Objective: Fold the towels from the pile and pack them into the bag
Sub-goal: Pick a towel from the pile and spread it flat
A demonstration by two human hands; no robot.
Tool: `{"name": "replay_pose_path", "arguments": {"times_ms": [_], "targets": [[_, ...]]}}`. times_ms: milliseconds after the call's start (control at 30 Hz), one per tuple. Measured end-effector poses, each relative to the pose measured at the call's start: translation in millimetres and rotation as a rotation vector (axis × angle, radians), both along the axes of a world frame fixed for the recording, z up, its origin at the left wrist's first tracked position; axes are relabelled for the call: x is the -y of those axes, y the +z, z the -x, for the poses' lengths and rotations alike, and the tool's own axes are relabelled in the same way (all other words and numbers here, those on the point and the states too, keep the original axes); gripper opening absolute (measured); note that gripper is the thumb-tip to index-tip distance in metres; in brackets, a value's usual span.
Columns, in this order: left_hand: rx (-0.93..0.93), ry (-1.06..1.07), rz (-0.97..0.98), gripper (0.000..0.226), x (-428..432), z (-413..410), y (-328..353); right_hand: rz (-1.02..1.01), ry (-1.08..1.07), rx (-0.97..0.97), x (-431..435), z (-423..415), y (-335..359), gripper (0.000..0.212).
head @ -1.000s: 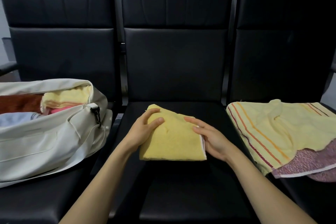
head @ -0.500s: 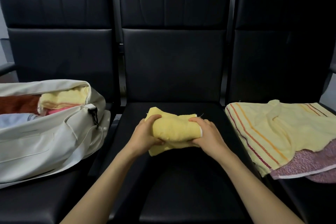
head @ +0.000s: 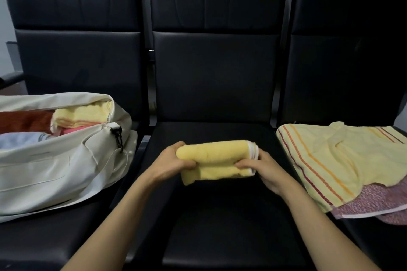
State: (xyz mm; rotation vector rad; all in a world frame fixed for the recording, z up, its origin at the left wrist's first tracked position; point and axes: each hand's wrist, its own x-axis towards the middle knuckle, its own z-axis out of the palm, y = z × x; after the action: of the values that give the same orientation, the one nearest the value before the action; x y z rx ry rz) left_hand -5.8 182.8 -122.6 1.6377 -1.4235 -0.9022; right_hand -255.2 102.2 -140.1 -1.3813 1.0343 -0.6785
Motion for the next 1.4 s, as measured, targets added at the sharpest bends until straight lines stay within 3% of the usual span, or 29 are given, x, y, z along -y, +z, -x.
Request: {"name": "replay_pose_path", "arguments": {"times_ms": [100, 200, 267, 333, 433, 500, 567, 767, 1000, 1267, 1333, 1400], "targets": [[-0.324, 0.095, 0.026, 0.057, 6.5, 6.6, -7.2, -0.139, -0.029, 0.225, 0.4, -11.4, -0.1, 0.035], [-0.210, 0.160, 0.065, 0.051, 10.4, 9.9, -14.6, -0.090, -0.049, 0.109, 2.0, -26.9, -7.6, 0.037], [-0.113, 0.165, 0.005, 0.051, 11.6, 9.1, -24.3, 0.026, -0.013, -0.085, 1.4, -32.9, -16.0, 0.051], [-0.085, 0.186, -0.074, 0.054, 12.4, 6.0, -35.2, 0.041, 0.024, -0.144, -0.2, -37.3, -22.2, 0.056], [-0.231, 0.187, -0.143, 0.067, 9.4, -1.6, -37.9, 0.019, 0.036, -0.077, 2.0, -38.7, -29.1, 0.066], [-0.377, 0.147, -0.130, 0.062, 7.9, -12.1, -35.5, 0.025, 0.065, -0.058, 2.9, -41.1, -27.7, 0.080], [-0.438, 0.170, -0.118, 0.054, 4.4, -27.5, -29.9, -0.006, 0.090, 0.000, 1.0, -50.7, -24.7, 0.069], [-0.289, 0.319, 0.106, 0.043, -21.0, -101.5, 14.2, 0.208, 0.183, -0.073, 0.4, -145.8, 18.8, 0.062], [-0.057, 0.563, 0.280, 0.043, -46.4, -248.9, 69.7, 0.492, 0.330, -0.222, 10.9, -310.6, 85.4, 0.058], [0.022, 0.657, 0.187, 0.039, -45.5, -327.6, 45.7, 0.519, 0.365, -0.345, 10.7, -401.7, 72.1, 0.057], [0.023, 0.667, 0.140, 0.055, -43.3, -330.4, 39.2, 0.515, 0.402, -0.432, 10.5, -403.9, 62.7, 0.059], [0.030, 0.705, -0.010, 0.078, -38.9, -337.0, 32.9, 0.494, 0.407, -0.461, 10.8, -402.5, 57.0, 0.046]]}}
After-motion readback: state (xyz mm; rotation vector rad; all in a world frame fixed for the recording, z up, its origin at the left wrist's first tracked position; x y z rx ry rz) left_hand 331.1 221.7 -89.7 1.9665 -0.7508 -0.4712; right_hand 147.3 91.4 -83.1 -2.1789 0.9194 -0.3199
